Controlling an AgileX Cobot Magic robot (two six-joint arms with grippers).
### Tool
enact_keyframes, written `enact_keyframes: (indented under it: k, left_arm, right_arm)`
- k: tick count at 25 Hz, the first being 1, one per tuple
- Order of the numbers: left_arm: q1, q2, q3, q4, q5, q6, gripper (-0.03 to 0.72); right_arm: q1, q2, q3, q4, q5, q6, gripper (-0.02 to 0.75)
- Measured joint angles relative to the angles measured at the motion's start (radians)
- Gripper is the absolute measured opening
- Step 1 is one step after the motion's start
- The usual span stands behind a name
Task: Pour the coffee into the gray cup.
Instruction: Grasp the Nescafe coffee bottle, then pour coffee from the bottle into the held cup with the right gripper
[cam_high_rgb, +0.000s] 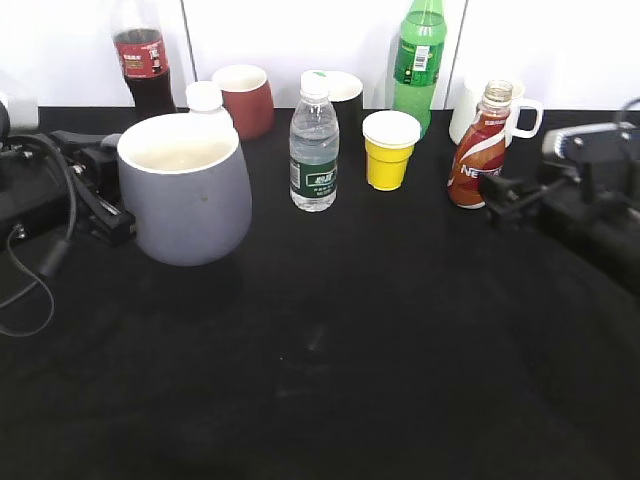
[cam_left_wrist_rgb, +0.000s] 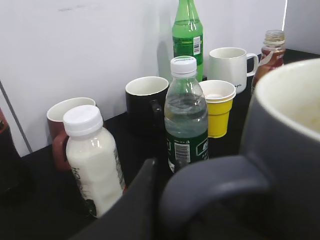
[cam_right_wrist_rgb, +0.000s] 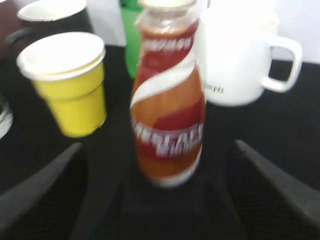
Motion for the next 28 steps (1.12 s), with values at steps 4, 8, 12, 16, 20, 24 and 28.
enact_keyframes:
  k: [4, 8, 12, 16, 20, 24, 28]
  left_arm:
    - [0.000, 0.000, 0.000, 0.000, 0.000, 0.000, 0.060]
    - [0.000, 0.000, 0.000, -0.001, 0.000, 0.000, 0.060]
    - [0.000, 0.000, 0.000, -0.001, 0.000, 0.000, 0.060]
    - [0.000, 0.000, 0.000, -0.001, 0.000, 0.000, 0.060]
    - [0.000, 0.001, 0.000, -0.001, 0.000, 0.000, 0.060]
    - [0.000, 0.001, 0.000, -0.001, 0.000, 0.000, 0.060]
    - [0.000, 0.001, 0.000, -0.002, 0.000, -0.001, 0.060]
  right_arm:
    - [0.000, 0.116, -0.125, 0.004, -0.008, 0.000, 0.661]
    - [0.000, 0.208, -0.223, 0.000, -0.009, 0.000, 0.661]
    - [0.002, 0.292, -0.321, -0.022, -0.007, 0.000, 0.650]
    - [0.010, 0.347, -0.421, -0.029, 0.034, 0.000, 0.646]
    - [0.010, 0.402, -0.488, -0.036, 0.067, 0.001, 0.600]
    - [0.010, 0.408, -0.525, -0.065, 0.078, 0.001, 0.513]
    - [0.010, 0.357, -0.484, -0.069, 0.110, -0.038, 0.513]
